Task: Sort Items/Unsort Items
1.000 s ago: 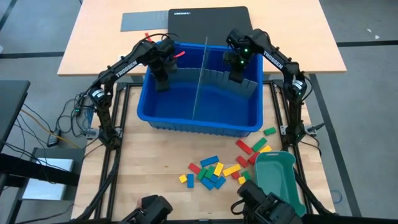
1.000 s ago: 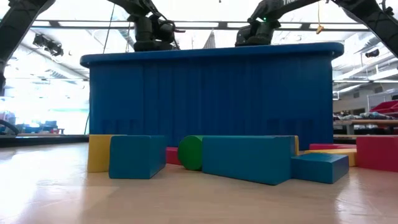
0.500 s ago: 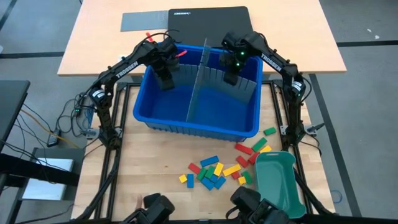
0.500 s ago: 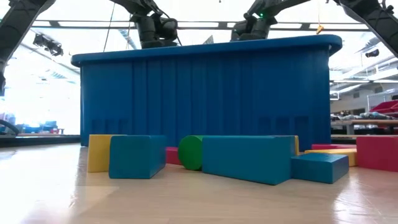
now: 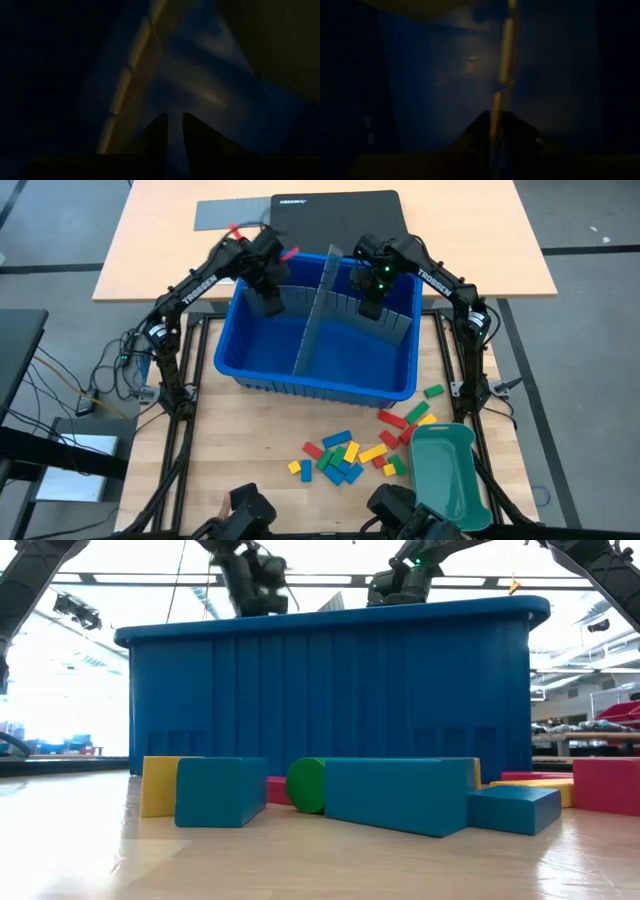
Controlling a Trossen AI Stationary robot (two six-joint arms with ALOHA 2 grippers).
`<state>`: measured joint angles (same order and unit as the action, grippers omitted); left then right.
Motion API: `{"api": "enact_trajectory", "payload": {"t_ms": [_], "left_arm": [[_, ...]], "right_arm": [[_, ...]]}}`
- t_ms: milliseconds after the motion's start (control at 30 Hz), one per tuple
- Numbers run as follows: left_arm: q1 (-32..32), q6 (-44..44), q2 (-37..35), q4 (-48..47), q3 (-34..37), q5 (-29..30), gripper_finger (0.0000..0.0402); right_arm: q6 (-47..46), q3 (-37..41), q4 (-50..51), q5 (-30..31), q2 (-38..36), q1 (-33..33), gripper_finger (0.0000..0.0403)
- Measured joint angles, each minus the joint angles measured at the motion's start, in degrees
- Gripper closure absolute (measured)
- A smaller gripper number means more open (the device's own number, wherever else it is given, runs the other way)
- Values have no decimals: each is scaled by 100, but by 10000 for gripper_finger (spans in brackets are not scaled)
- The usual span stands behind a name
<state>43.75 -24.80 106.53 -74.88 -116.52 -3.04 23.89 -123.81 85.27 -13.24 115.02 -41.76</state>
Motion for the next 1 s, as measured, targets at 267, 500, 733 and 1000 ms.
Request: {"api": "enact_trajectory", "payload": {"t_ms": [267, 500, 733, 1000], "left_arm": [[-5, 1031, -19, 11, -1422, -1190, 395], [-538, 1354, -129, -212, -1538, -1953, 398], [-960, 1332, -441, -212, -1536, -2090, 400], [-1097, 1753, -884, 559, -1536, -2048, 400]], "right_arm": [[109, 0, -17, 80, 2, -2, 395], [213, 0, -14, 55, 7, -7, 398], [266, 0, -22, 45, 9, -7, 400], [281, 4, -60, 36, 11, -7, 401]]}}
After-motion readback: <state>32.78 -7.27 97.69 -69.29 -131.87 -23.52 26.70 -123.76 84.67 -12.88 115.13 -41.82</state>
